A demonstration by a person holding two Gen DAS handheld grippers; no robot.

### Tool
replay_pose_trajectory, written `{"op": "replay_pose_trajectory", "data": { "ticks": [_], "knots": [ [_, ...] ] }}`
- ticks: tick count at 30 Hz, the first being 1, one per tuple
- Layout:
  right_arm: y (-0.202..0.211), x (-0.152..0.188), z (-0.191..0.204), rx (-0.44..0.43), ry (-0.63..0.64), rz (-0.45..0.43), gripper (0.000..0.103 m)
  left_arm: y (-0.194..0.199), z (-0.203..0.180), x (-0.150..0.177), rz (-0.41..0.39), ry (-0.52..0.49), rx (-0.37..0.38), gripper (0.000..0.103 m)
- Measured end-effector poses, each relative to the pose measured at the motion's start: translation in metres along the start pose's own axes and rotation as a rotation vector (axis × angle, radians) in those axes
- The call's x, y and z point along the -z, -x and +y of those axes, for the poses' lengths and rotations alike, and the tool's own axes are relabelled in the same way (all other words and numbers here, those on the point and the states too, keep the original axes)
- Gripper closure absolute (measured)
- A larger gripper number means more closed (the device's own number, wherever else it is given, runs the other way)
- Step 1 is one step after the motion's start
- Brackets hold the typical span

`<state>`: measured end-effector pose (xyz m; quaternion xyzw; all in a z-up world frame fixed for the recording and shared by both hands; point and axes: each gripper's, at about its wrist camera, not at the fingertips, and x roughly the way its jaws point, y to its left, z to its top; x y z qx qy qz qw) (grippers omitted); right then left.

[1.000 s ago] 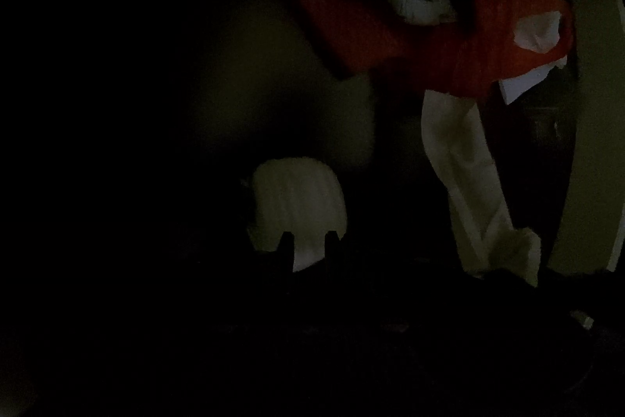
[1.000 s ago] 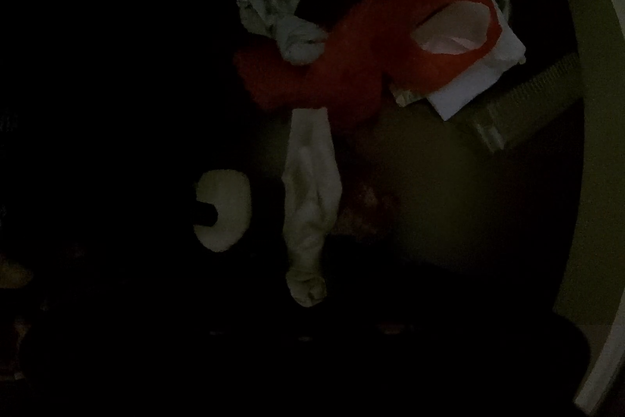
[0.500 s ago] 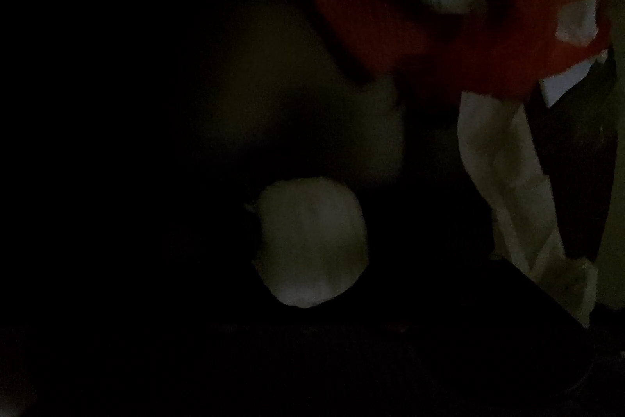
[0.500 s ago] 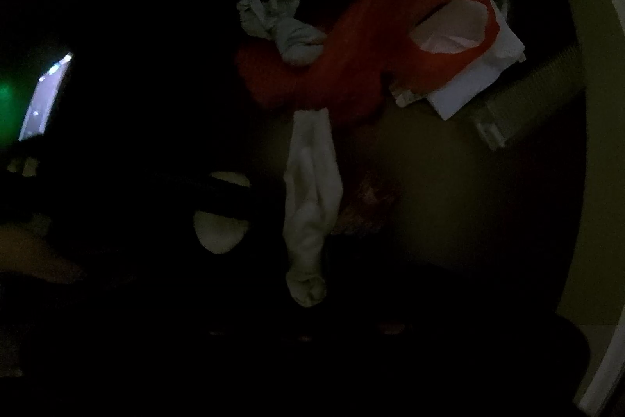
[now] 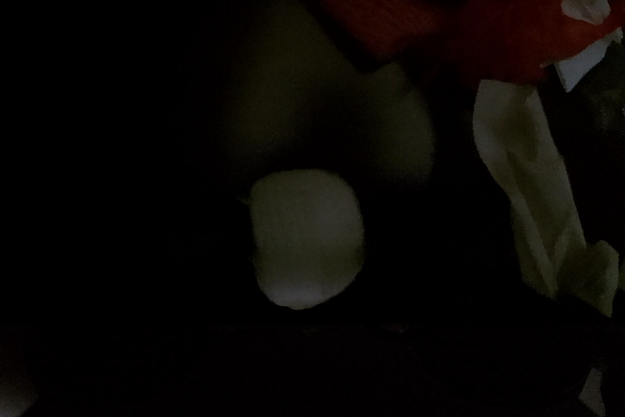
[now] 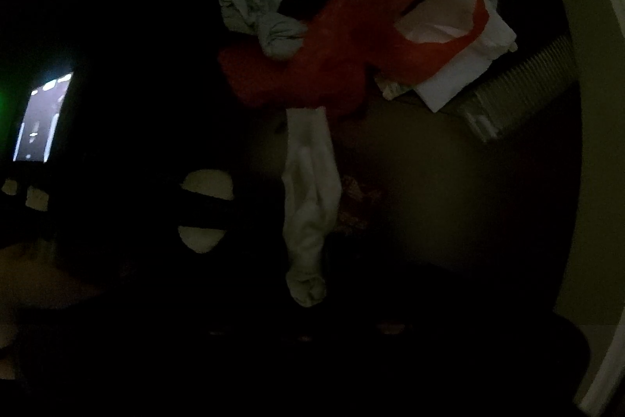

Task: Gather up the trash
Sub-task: 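Grasp the white crumpled item with left tool while right tool grasps white tissue, then lift both held items up over the teal bin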

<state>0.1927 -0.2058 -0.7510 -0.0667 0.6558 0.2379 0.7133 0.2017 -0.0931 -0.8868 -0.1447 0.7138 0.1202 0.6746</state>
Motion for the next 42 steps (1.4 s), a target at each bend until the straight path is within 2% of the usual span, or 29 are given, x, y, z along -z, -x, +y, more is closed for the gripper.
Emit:
{"op": "replay_pose_trajectory", "data": {
  "ticks": [12, 18, 24, 26, 31, 37, 42],
  "knots": [
    [0.004, -0.002, 0.001, 0.008, 0.0, -0.008, 0.086, 0.011, 0.004, 0.004, -0.018, 0.025, 0.044, 0.048],
    [0.037, -0.013, 0.008, 0.009, 0.004, -0.031, 0.086, 0.069, 0.011, 0.007, -0.053, 0.048, 0.069, 0.048],
    [0.119, -0.045, 0.021, 0.004, 0.018, -0.102, 0.086, 0.159, 0.003, -0.026, -0.121, 0.033, 0.095, 0.048],
    [0.154, -0.059, 0.027, 0.011, 0.022, -0.13, 0.087, 0.205, 0.014, -0.032, -0.148, 0.023, 0.103, 0.048],
    [0.251, -0.094, 0.043, 0.024, 0.021, -0.218, 0.087, 0.308, 0.011, -0.052, -0.232, -0.015, 0.132, 0.048],
    [0.373, -0.135, 0.071, 0.05, 0.081, -0.353, 0.087, 0.433, 0.002, -0.068, -0.354, -0.075, 0.187, 0.048],
    [0.447, -0.161, 0.084, 0.078, 0.112, -0.436, 0.087, 0.527, 0.006, -0.081, -0.432, -0.112, 0.213, 0.048]
  ]
}}
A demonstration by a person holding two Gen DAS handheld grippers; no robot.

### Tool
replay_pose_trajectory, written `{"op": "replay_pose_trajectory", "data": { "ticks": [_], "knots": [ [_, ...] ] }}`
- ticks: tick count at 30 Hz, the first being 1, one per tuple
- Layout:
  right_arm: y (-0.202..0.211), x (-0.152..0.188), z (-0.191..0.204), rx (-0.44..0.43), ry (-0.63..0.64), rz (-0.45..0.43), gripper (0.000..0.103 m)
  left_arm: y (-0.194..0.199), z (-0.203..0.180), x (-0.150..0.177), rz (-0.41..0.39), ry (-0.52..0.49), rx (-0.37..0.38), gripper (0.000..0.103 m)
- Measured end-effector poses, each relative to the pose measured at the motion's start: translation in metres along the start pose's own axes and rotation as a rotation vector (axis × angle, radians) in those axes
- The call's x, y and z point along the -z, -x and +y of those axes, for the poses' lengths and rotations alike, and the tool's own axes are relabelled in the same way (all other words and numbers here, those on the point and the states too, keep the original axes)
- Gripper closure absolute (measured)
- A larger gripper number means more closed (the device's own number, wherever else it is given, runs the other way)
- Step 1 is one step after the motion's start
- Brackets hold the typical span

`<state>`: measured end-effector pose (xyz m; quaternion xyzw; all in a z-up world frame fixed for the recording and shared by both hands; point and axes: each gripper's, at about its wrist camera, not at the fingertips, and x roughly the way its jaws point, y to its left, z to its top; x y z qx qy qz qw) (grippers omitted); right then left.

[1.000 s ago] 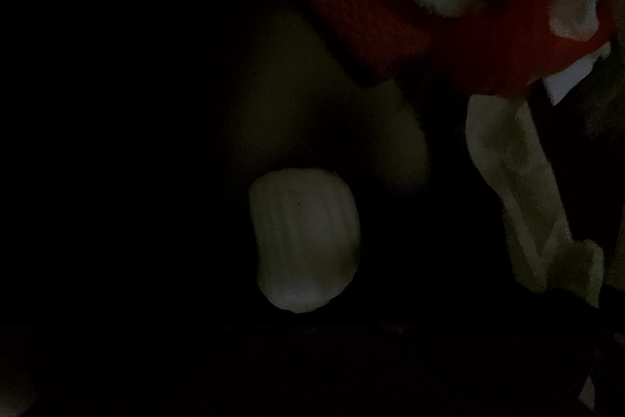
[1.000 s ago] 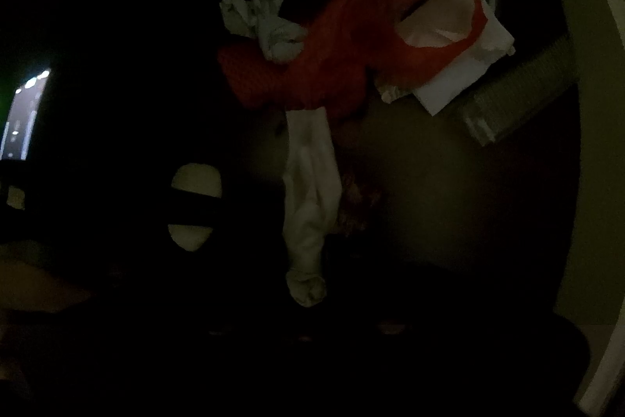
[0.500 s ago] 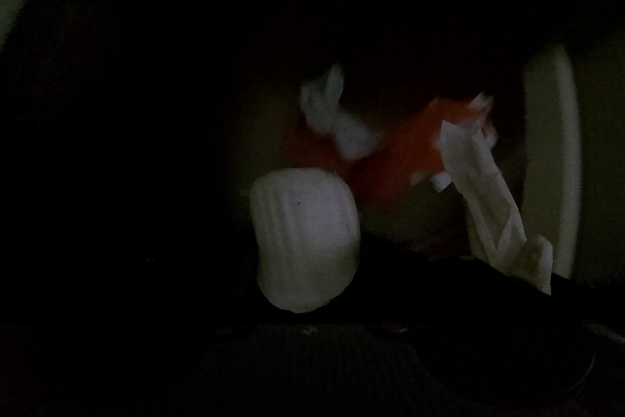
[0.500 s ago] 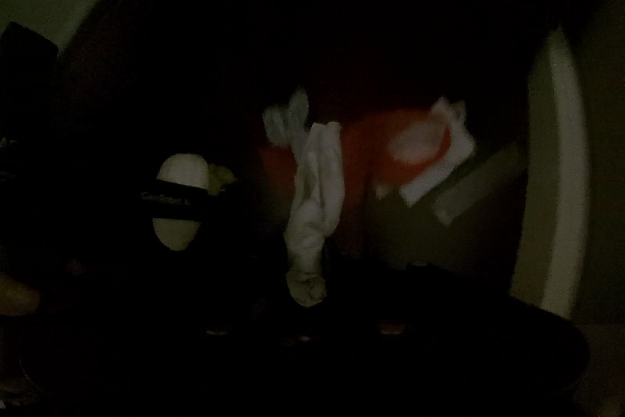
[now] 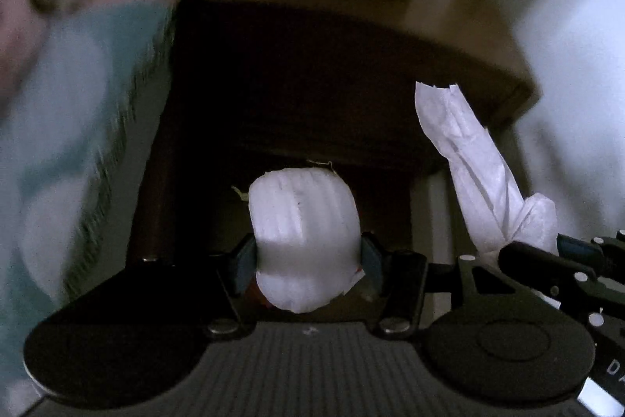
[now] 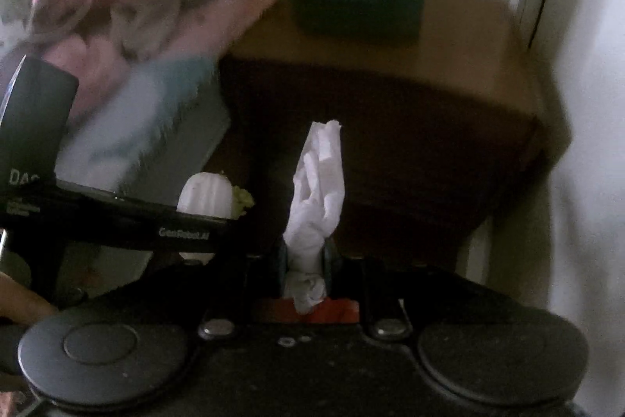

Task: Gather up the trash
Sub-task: 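Lift both held items up over the teal bin, then open both grippers to drop the items into the teal bin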

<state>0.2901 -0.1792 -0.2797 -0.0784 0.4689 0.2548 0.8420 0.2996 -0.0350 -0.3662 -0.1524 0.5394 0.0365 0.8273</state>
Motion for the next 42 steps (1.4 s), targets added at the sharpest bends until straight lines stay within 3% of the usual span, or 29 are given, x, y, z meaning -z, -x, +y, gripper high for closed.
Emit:
{"op": "replay_pose_trajectory", "data": {
  "ticks": [13, 19, 23, 32, 42],
  "knots": [
    [0.109, -0.131, -0.01, 0.005, 0.025, -0.25, 0.087, 0.16, -0.026, -0.127, -0.262, -0.078, 0.059, 0.048],
    [0.124, -0.209, -0.021, 0.041, 0.049, -0.38, 0.087, 0.185, -0.031, -0.196, -0.363, -0.108, 0.091, 0.048],
    [0.122, -0.259, -0.032, 0.047, 0.045, -0.413, 0.087, 0.206, -0.039, -0.244, -0.437, -0.135, 0.104, 0.048],
    [0.08, -0.319, -0.05, 0.082, 0.02, -0.38, 0.087, 0.192, -0.051, -0.332, -0.475, -0.155, 0.074, 0.047],
    [0.031, -0.336, -0.058, 0.135, 0.033, -0.273, 0.086, 0.142, -0.057, -0.373, -0.365, -0.17, 0.022, 0.047]
  ]
}}
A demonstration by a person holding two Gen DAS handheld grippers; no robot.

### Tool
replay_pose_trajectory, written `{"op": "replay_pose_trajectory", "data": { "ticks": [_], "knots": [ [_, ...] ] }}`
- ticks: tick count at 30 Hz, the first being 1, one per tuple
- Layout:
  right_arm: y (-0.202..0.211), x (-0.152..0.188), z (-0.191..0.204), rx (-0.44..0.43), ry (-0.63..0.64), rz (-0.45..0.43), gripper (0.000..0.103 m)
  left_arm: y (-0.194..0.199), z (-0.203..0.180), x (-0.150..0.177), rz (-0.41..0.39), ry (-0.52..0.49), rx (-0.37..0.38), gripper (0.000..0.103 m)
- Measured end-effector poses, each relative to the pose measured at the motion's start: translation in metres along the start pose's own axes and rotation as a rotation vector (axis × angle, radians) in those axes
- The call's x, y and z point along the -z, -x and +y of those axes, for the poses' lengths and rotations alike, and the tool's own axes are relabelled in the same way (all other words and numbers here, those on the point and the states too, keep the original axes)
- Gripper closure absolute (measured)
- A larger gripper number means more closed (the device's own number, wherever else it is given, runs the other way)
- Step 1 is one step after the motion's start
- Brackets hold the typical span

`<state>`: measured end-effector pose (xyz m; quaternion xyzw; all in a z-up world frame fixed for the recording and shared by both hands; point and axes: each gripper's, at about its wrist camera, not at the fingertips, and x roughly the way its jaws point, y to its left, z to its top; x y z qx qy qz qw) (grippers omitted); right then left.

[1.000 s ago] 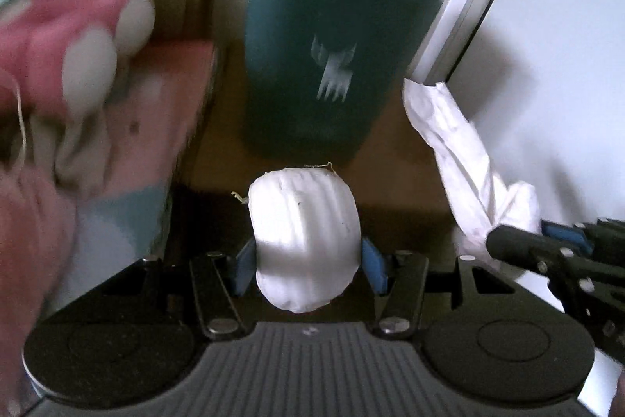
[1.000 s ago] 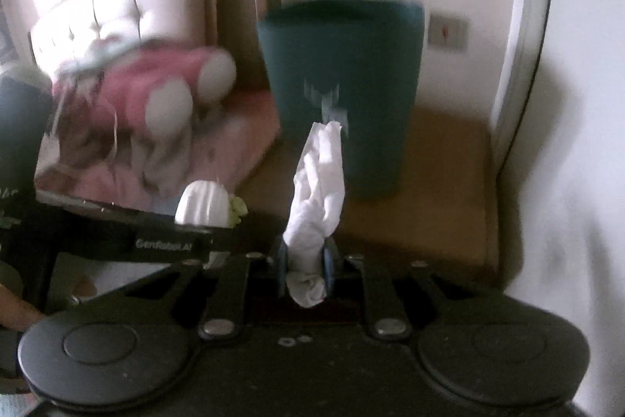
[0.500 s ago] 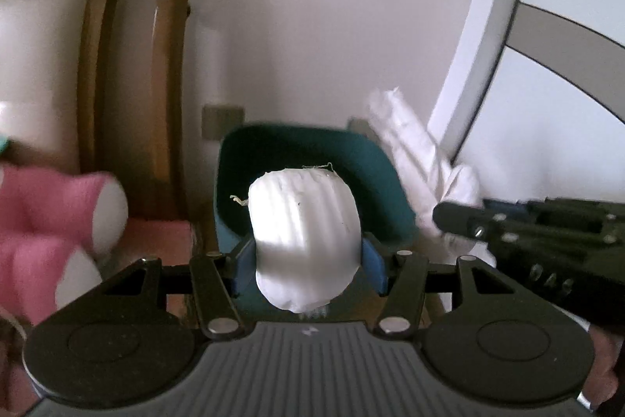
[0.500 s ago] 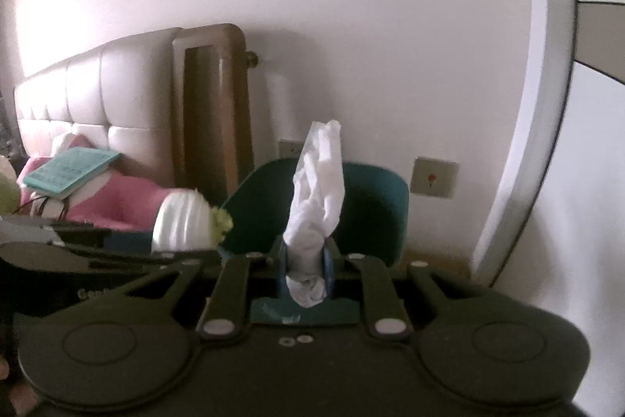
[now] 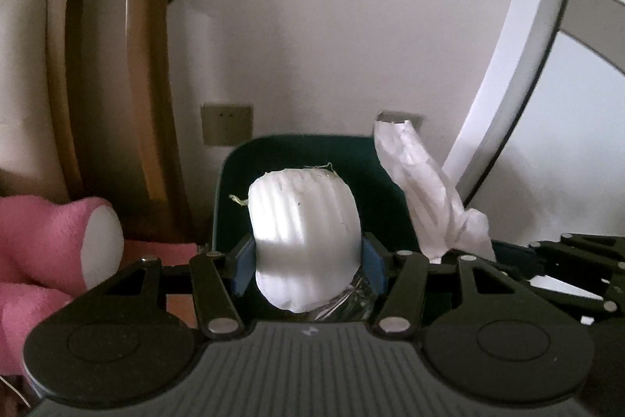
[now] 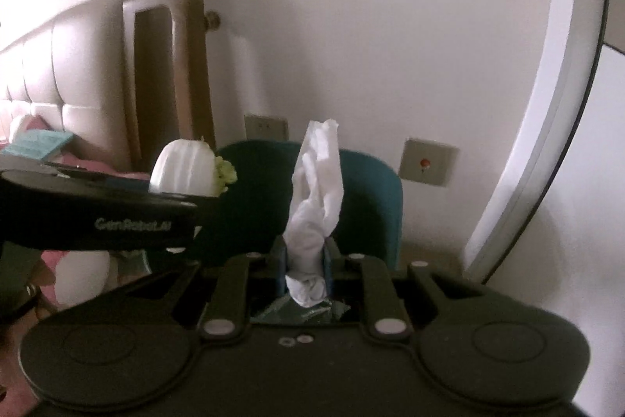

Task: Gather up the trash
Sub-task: 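Open both grippers to drop the items into the teal bin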

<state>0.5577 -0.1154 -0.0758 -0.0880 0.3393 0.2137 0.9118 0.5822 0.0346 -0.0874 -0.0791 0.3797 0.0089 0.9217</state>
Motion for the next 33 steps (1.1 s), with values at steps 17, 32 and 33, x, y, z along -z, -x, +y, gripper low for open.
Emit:
{"op": "replay_pose_trajectory", "data": {
  "ticks": [17, 32, 33],
  "knots": [
    [-0.023, 0.014, 0.003, -0.003, 0.003, 0.099, 0.075, -0.048, -0.001, 0.009, 0.13, -0.012, -0.024, 0.044],
    [-0.011, 0.014, -0.01, -0.025, -0.039, 0.047, 0.056, -0.031, -0.008, 0.015, 0.067, -0.037, 0.037, 0.028],
    [-0.006, 0.015, -0.011, -0.026, -0.039, 0.036, 0.056, -0.027, -0.009, 0.016, 0.055, -0.044, 0.043, 0.028]
  ]
}}
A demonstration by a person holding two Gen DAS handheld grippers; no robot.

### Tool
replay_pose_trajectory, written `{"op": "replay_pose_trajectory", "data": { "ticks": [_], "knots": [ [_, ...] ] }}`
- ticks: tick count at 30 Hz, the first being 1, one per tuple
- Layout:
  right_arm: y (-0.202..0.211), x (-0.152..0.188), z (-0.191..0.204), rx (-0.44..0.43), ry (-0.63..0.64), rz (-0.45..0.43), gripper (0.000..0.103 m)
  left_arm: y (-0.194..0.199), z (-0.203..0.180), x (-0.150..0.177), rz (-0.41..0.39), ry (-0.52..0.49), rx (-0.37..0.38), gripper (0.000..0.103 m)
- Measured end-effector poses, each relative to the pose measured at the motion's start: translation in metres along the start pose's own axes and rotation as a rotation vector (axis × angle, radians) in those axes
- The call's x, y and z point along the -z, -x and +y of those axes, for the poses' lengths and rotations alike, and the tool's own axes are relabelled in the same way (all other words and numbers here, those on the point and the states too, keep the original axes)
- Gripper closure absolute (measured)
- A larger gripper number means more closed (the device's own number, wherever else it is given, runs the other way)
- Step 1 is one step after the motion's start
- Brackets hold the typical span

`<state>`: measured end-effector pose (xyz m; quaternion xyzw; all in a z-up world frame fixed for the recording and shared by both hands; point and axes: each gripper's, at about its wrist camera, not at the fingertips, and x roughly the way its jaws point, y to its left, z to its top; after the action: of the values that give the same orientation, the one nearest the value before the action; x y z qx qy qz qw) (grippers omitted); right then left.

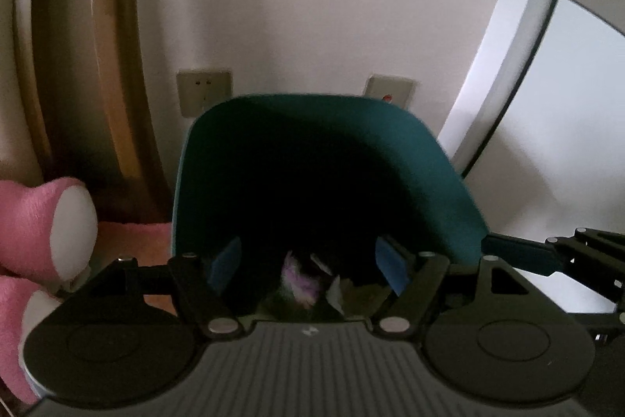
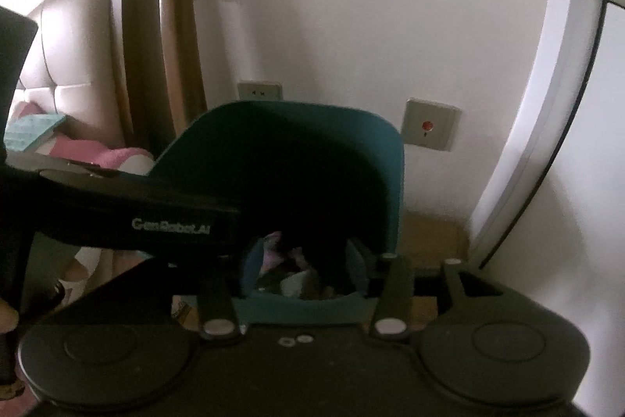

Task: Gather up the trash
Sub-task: 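Open both grippers to drop the items into the teal bin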

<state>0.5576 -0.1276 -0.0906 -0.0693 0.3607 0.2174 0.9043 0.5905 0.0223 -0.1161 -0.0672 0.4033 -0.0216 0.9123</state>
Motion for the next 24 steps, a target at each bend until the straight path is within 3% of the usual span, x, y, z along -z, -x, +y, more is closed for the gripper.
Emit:
{"op": "replay_pose_trajectory", "data": {
  "ticks": [12, 17, 24],
  "knots": [
    [0.056, 0.035, -0.002, -0.035, -0.005, -0.084, 0.053, 0.058, -0.008, 0.031, -0.109, -0.051, 0.04, 0.028],
    [0.074, 0.064, -0.002, -0.059, -0.035, -0.085, 0.052, 0.079, -0.01, 0.061, -0.135, -0.052, 0.055, 0.024],
    [0.094, 0.123, 0.002, -0.058, -0.075, -0.06, 0.052, 0.094, -0.009, 0.121, -0.132, -0.066, -0.004, 0.023]
  ]
}}
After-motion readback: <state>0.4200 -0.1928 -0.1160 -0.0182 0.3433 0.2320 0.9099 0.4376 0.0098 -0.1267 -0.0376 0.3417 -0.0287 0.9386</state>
